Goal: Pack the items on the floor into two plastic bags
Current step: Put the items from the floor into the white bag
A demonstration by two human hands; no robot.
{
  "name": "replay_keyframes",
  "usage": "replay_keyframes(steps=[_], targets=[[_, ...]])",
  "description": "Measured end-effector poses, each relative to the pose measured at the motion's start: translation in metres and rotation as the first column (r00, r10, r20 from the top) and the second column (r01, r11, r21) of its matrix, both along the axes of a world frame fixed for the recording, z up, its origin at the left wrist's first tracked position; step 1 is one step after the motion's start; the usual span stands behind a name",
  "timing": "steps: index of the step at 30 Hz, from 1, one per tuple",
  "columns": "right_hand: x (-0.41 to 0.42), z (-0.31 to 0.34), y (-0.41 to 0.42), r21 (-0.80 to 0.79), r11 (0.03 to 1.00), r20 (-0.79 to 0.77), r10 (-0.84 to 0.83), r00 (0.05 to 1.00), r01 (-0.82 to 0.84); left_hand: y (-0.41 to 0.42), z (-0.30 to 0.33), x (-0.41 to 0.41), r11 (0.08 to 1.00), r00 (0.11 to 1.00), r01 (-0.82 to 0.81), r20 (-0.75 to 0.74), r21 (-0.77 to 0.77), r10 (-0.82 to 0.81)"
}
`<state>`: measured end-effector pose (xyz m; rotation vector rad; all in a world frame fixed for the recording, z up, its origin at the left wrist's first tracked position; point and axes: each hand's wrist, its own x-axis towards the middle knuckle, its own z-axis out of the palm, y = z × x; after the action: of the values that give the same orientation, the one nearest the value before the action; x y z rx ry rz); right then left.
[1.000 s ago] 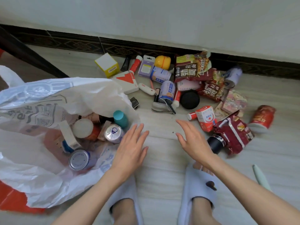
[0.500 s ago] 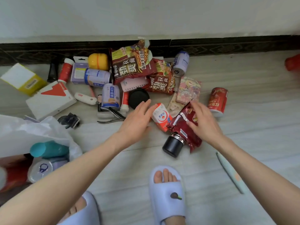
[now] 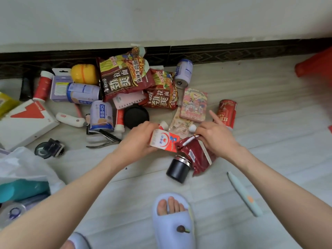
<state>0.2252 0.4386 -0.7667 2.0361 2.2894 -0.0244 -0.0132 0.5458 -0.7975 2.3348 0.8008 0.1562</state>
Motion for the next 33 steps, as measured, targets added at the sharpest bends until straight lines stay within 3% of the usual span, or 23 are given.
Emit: replay_keyframes(steps=[4,7,13,20,24,29,33], targets=[[-0.012,0.028,-0.021,0.051,0.995,0.104,-0.090,0.990,0.085,-0.022,0.025,-0.031,0.967,0.965,-0.235,0.094,-0.093,0.244],[-0.039,0.060,-0.028,0.074,0.989,0.126,-0.135,0.983,0.126,-0.037,0.042,-0.064,0.945,0.940,-0.316,0.110,-0.084,0.324],[-0.114,0.142,-0.018,0.165,0.985,0.028,-0.053,0.998,0.048,-0.076,0.091,-0.138,0.867,0.850,-0.497,0.178,-0.039,0.495],[-0.232,0.188,-0.005,-0.054,0.992,-0.178,0.099,0.979,-0.110,-0.127,0.131,-0.256,0.642,0.639,-0.766,0.121,0.018,0.759],[-0.303,0.185,0.002,-0.150,0.974,-0.266,0.123,0.956,-0.167,-0.158,0.126,-0.319,0.554,0.563,-0.823,0.058,0.125,0.824],[-0.373,0.158,0.007,-0.250,0.968,-0.469,-0.133,0.873,0.014,-0.167,0.129,-0.367,0.434,0.462,-0.864,0.059,0.256,0.885],[-0.404,0.136,0.007,-0.334,0.915,-0.626,-0.394,0.673,0.225,-0.154,0.132,-0.374,0.353,0.400,-0.844,0.035,0.403,0.916]])
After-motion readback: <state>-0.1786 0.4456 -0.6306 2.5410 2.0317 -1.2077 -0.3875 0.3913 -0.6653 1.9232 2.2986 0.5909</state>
